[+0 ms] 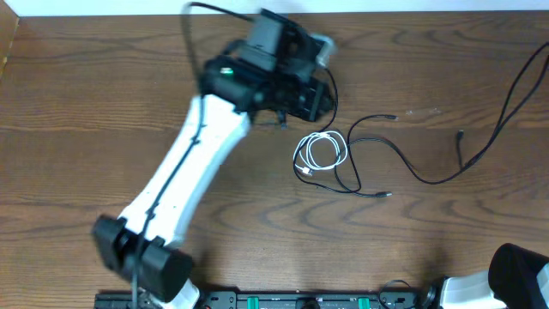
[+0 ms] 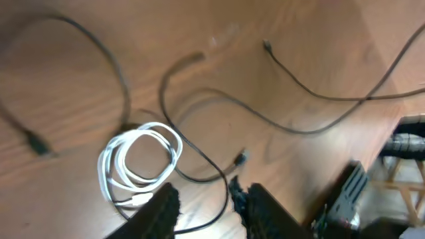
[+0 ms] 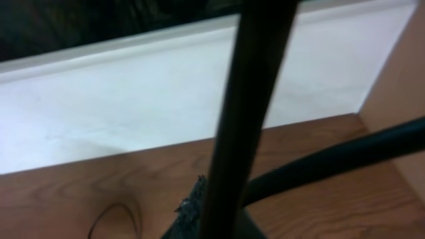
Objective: Untangle cables
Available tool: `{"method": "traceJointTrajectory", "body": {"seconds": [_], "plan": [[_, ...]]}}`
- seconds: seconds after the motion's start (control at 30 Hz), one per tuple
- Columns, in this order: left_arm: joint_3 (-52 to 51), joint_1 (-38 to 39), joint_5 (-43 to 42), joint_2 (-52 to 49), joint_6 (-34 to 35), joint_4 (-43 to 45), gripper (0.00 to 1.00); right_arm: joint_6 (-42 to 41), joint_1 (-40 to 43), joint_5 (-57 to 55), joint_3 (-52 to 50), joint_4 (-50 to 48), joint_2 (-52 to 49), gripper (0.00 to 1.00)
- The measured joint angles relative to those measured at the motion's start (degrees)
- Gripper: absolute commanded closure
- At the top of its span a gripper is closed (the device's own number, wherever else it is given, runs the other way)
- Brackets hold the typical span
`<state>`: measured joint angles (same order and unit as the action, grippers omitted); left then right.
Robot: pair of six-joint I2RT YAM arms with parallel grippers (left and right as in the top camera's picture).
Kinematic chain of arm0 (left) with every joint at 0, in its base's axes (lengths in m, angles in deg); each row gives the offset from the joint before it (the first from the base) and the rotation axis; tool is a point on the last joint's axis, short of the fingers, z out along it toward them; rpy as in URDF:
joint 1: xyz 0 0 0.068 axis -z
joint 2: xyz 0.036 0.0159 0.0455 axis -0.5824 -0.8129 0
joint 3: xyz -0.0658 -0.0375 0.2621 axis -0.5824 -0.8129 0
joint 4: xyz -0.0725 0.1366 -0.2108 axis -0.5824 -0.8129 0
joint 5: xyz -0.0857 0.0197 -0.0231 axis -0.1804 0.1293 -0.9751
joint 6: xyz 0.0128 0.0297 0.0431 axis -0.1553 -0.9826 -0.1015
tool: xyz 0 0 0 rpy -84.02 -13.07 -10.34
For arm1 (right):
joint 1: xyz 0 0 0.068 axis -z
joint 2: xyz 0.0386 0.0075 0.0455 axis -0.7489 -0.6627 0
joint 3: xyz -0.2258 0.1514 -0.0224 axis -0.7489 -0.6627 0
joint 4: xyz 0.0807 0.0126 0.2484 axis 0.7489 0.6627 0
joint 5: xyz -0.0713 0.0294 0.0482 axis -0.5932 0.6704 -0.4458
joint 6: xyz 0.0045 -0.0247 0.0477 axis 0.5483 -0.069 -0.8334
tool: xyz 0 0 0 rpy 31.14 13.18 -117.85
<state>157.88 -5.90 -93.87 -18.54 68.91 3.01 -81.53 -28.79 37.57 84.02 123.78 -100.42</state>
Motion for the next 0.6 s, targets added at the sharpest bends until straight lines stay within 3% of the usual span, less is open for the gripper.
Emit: {"method": "traceJointTrajectory", "body": {"seconds": [0.5, 0.6], "plan": [[-0.11, 10.80, 4.33, -18.47, -9.42, 5.84, 0.46, 0.00, 0.00, 5.03, 0.00, 2.43, -1.64, 0.99], [-0.15, 12.02, 5.09, -20.65, -10.19, 8.81, 0.39, 0.00, 0.00, 5.16, 0.00, 2.54, -1.99, 0.99]]}}
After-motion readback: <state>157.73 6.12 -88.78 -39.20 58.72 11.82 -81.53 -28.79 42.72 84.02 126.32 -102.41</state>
